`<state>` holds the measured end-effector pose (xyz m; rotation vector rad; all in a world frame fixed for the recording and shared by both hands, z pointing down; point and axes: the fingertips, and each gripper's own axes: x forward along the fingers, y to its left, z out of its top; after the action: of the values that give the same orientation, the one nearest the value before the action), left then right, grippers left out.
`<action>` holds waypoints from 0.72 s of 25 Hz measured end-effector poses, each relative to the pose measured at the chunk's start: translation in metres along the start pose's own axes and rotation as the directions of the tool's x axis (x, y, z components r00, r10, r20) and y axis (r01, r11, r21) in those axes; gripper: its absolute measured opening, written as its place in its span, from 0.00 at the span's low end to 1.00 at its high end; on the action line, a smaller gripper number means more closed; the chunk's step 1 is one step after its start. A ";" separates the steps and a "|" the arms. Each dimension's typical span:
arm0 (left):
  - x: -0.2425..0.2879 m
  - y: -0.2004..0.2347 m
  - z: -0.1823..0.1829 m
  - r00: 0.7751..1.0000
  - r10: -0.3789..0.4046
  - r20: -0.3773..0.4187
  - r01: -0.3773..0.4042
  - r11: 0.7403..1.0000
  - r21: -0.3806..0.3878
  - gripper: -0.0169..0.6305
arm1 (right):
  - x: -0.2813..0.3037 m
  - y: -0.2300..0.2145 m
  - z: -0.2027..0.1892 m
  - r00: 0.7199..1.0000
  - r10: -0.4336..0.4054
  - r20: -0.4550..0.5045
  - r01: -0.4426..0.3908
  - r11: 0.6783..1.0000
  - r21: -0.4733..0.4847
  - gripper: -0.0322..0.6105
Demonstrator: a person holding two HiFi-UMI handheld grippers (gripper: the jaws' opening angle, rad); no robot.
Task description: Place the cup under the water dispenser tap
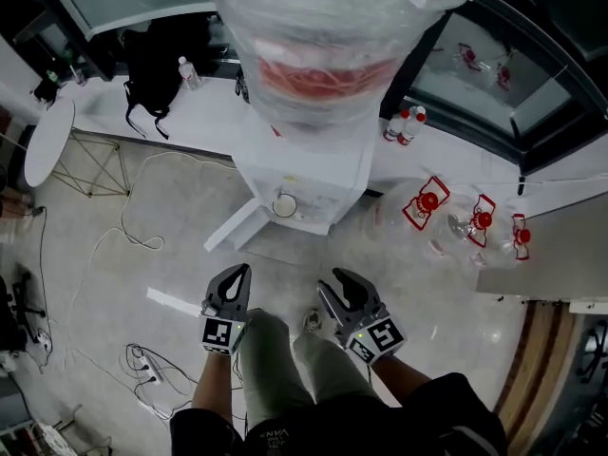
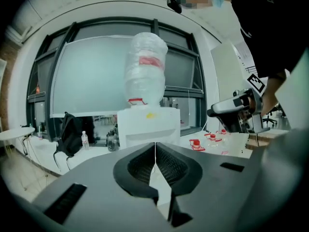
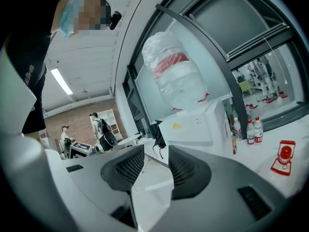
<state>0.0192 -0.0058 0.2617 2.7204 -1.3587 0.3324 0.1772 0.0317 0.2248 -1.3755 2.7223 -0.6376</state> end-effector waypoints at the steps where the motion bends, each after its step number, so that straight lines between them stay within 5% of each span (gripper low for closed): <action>1: 0.002 -0.002 0.012 1.000 -0.003 0.021 0.003 1.000 -0.001 0.06 | -0.001 0.002 0.005 1.000 0.002 0.005 -0.002 1.000 -0.004 0.32; 13: -0.021 -0.024 0.112 0.991 -0.006 0.136 0.006 1.000 -0.002 0.06 | -0.008 0.021 0.049 1.000 -0.003 0.029 0.006 0.995 -0.098 0.32; 18: -0.033 -0.030 0.139 0.986 -0.011 0.168 0.012 1.000 -0.007 0.06 | -0.007 0.026 0.063 0.999 -0.030 0.017 0.032 0.989 -0.143 0.13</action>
<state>0.0453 0.0146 0.1196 2.8033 -1.3779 0.0979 0.1747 0.0290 0.1563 -1.4473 2.7887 -0.4391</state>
